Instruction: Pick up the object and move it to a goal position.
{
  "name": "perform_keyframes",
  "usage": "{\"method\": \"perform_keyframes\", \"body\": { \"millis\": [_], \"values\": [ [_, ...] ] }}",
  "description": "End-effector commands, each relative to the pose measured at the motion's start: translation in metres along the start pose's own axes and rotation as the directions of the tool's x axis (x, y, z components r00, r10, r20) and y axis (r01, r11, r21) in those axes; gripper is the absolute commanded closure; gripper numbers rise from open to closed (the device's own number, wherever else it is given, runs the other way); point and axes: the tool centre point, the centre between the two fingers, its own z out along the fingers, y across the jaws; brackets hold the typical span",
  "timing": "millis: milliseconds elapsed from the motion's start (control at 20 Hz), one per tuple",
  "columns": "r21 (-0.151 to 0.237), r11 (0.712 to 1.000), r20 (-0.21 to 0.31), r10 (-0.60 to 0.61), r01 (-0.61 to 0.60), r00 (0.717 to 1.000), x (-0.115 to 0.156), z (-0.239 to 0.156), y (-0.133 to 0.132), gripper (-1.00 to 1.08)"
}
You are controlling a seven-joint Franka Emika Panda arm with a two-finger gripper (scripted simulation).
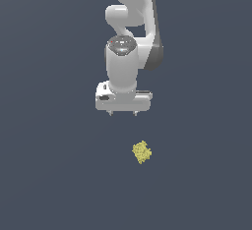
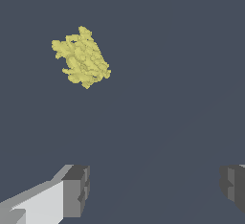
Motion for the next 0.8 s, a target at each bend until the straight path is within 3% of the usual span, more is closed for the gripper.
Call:
{"method": "perform_keyframes", "body": {
  "millis": [0, 750],
  "values": [
    [0.000, 1.000, 0.000, 0.000, 0.000, 1.000, 0.0000, 0.0000, 0.0000, -0.92],
    [-0.020, 1.000, 0.002, 0.002, -0.002, 1.000, 0.0030, 0.0066, 0.0009, -0.92]
  ]
}}
